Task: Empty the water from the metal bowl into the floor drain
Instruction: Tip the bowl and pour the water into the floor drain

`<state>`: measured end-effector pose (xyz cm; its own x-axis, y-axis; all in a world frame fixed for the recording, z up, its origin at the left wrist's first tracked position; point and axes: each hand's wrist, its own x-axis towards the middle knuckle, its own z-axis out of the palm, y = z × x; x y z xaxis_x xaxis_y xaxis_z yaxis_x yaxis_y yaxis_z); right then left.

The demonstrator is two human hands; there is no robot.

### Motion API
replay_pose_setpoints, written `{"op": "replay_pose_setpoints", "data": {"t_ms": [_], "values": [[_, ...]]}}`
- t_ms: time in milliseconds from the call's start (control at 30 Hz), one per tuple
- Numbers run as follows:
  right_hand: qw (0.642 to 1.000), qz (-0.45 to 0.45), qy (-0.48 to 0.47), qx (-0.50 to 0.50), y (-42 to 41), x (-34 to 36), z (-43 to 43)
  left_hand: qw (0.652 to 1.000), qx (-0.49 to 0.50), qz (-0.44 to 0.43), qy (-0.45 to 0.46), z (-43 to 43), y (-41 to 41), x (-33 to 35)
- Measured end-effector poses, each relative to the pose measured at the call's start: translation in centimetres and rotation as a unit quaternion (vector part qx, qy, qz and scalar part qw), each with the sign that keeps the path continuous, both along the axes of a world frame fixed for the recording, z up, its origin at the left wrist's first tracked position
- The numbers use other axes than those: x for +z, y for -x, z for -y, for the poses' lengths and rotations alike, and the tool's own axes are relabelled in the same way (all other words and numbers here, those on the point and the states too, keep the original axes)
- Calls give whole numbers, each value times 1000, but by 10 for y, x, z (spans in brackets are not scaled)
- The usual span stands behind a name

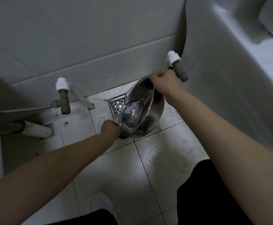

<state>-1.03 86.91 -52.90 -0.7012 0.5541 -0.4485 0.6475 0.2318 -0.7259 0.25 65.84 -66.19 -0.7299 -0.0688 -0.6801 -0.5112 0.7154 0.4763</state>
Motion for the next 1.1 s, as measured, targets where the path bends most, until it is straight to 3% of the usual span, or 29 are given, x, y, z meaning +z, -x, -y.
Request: {"op": "replay_pose_setpoints", "data": {"t_ms": [1100], "values": [[997,-9,-69,37,0,9,10,993,43,78,-78,0,-3,16]]}}
